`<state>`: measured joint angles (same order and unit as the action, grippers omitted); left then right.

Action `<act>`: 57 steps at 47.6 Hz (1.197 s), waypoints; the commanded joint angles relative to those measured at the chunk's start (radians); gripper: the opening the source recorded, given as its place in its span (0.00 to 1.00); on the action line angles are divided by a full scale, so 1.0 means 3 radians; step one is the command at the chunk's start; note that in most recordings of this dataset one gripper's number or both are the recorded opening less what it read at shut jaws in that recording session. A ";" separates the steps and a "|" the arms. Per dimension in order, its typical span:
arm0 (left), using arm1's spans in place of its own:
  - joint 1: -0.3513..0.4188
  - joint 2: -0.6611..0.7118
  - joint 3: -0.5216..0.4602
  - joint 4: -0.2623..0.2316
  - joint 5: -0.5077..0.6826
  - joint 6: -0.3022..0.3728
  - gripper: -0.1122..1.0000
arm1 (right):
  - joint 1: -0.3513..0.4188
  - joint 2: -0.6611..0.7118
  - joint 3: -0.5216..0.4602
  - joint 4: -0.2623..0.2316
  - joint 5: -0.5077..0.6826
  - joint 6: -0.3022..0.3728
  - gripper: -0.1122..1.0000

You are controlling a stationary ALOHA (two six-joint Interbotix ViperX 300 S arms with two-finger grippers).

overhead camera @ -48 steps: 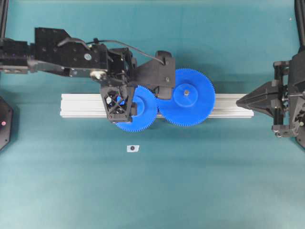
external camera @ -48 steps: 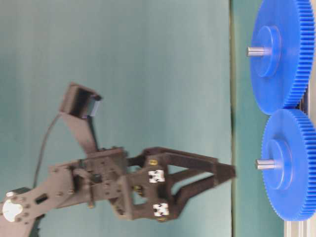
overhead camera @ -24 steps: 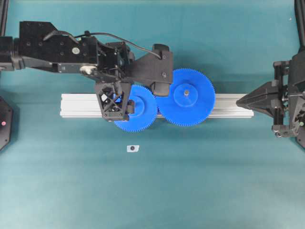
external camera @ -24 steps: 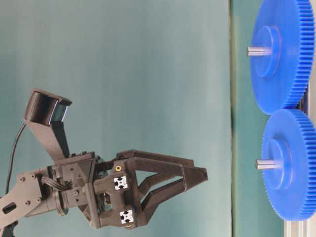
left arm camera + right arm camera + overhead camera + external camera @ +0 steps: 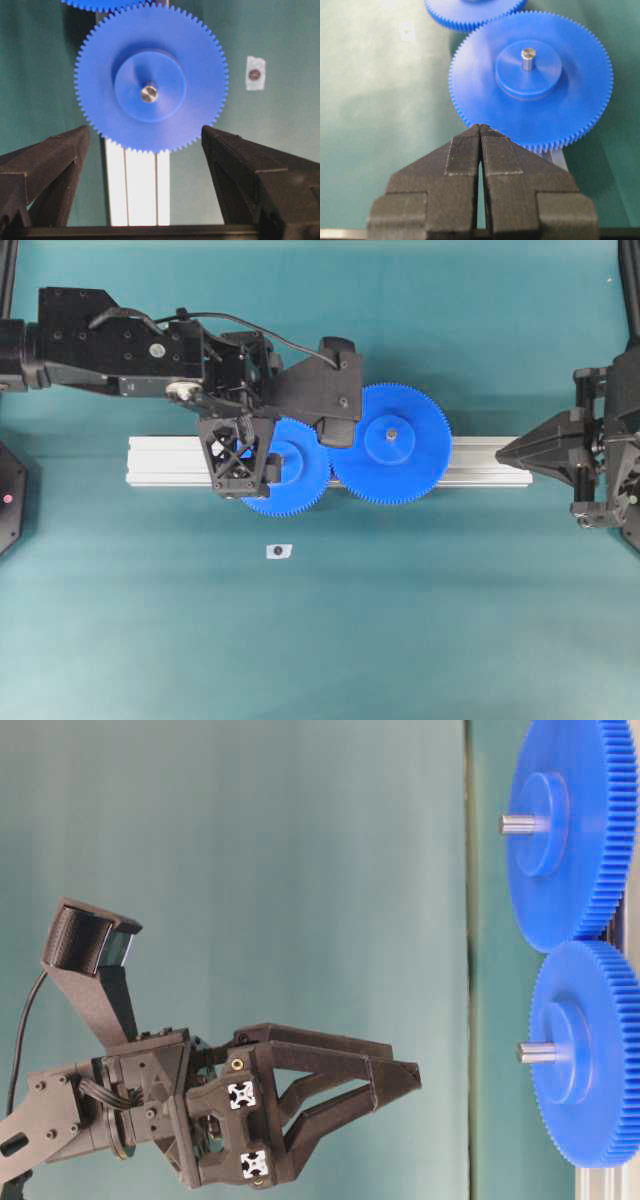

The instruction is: Insert the small gear onto the shaft.

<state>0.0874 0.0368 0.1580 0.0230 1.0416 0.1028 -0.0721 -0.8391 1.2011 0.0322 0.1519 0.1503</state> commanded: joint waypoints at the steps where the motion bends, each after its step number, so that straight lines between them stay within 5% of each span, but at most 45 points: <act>1: -0.0020 -0.0128 -0.0092 0.0015 -0.0010 0.0000 0.87 | 0.0005 0.0010 -0.0031 0.0005 -0.0020 0.0026 0.12; 57: -0.0066 -0.0107 -0.0138 0.0010 -0.0010 -0.0020 0.87 | 0.0000 0.0010 0.0000 0.0005 -0.0026 0.0031 0.12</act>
<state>0.0721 0.0368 0.1488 0.0261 1.0416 0.0982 -0.0721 -0.8391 1.2103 0.0322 0.1519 0.1503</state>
